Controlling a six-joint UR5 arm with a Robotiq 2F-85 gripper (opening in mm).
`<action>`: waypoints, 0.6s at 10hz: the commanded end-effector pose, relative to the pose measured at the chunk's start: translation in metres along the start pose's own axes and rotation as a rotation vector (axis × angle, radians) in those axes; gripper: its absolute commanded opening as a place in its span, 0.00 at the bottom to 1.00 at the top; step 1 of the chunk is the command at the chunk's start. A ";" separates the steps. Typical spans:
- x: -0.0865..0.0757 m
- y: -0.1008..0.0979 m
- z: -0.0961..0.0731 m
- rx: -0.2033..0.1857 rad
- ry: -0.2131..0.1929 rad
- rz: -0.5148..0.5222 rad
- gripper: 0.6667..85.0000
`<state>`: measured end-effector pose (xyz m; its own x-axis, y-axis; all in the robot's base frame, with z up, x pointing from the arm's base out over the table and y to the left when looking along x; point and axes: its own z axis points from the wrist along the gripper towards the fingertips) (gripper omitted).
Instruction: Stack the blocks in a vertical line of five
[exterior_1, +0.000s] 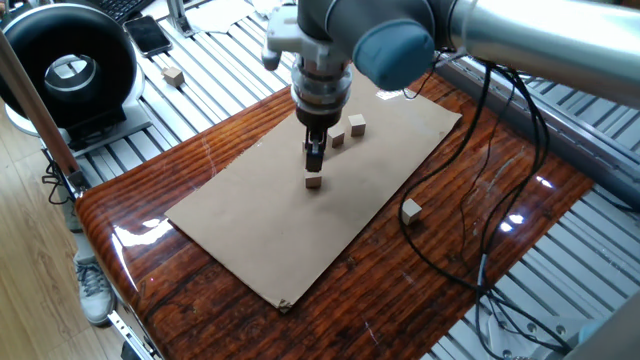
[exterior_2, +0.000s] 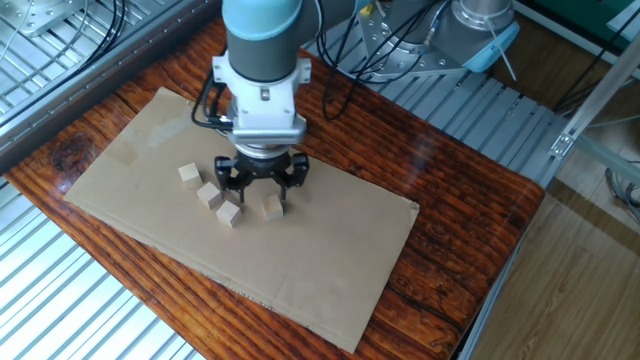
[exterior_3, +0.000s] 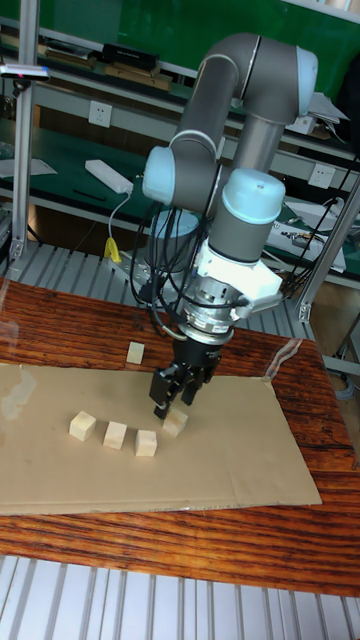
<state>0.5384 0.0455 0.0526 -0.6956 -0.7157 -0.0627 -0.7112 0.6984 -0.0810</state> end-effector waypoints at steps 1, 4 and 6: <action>-0.013 0.019 0.007 -0.029 -0.054 0.007 0.72; -0.018 0.004 0.018 0.032 -0.071 -0.025 0.72; -0.018 0.002 0.022 0.042 -0.074 -0.035 0.72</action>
<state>0.5462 0.0591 0.0361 -0.6686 -0.7348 -0.1143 -0.7267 0.6783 -0.1090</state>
